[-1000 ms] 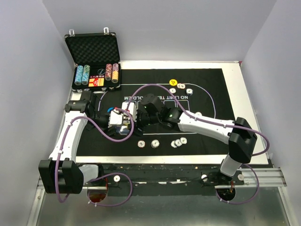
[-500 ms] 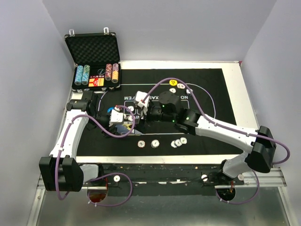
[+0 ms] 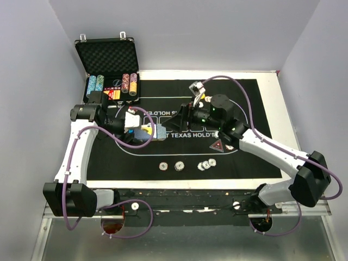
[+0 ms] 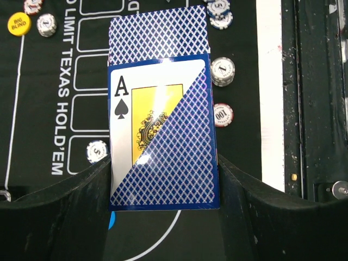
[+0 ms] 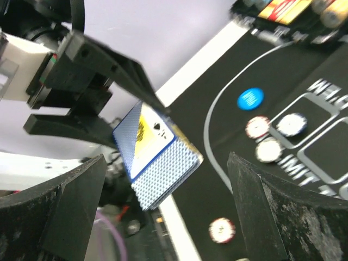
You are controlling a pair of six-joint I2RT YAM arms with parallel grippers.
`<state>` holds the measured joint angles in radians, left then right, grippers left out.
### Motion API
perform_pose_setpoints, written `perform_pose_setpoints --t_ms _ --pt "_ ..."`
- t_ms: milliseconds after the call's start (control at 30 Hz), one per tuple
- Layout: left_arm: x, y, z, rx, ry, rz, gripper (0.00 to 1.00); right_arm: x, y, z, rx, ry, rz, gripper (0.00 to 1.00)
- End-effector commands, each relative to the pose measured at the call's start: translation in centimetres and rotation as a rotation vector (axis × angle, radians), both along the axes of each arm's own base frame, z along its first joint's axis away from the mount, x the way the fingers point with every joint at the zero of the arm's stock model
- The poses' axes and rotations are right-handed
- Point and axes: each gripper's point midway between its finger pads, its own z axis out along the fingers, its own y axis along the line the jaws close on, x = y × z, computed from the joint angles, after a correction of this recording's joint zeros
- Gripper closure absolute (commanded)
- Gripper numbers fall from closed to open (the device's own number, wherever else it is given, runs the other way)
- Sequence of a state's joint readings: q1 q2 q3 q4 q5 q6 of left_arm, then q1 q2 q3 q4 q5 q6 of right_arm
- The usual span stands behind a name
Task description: Distribute texas hold em gaming equipment
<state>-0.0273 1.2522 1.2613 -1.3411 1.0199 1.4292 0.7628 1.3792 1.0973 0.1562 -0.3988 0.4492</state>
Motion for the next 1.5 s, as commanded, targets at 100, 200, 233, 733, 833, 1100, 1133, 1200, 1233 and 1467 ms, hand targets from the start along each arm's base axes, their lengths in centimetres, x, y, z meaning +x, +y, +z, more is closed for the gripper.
perform_pose_setpoints --t_ms 100,200,233,733,833,1100,1133,1200,1233,1467 --pt "-4.7 -0.9 2.3 -0.097 0.243 0.011 0.55 -3.7 1.7 1.1 0.228 0.312 0.138 0.0" --pt "-4.7 -0.9 2.5 -0.102 0.24 0.012 0.55 -3.3 1.8 -0.2 0.207 0.356 0.116 0.0" --pt "-4.7 -0.9 2.4 -0.104 0.239 0.011 0.55 -3.4 1.9 -0.5 0.21 0.377 0.114 0.0" --pt "-4.5 -0.9 2.6 -0.106 0.234 0.014 0.55 -2.7 2.9 -4.7 0.12 0.484 0.097 0.0" --pt "-4.4 -0.9 2.6 -0.107 0.237 0.015 0.55 -1.8 1.8 -3.8 0.109 0.423 0.021 0.0" --pt "-4.4 -1.1 2.8 -0.121 0.238 0.012 0.56 -1.1 0.6 -2.6 0.09 0.38 -0.035 0.0" --pt "-4.3 -1.1 3.0 -0.125 0.235 0.011 0.56 -1.2 0.7 -3.2 0.096 0.405 -0.028 0.0" --pt "-4.3 -1.2 3.1 -0.133 0.237 0.011 0.56 -2.2 1.3 -3.5 0.156 0.456 0.029 0.0" --pt "-4.3 -1.2 3.2 -0.136 0.234 0.011 0.56 -2.8 1.6 -3.8 0.194 0.51 0.06 0.0" --pt "-4.4 -1.3 3.4 -0.142 0.231 0.011 0.56 -3.8 2.8 -3.5 0.293 0.592 0.155 0.0"
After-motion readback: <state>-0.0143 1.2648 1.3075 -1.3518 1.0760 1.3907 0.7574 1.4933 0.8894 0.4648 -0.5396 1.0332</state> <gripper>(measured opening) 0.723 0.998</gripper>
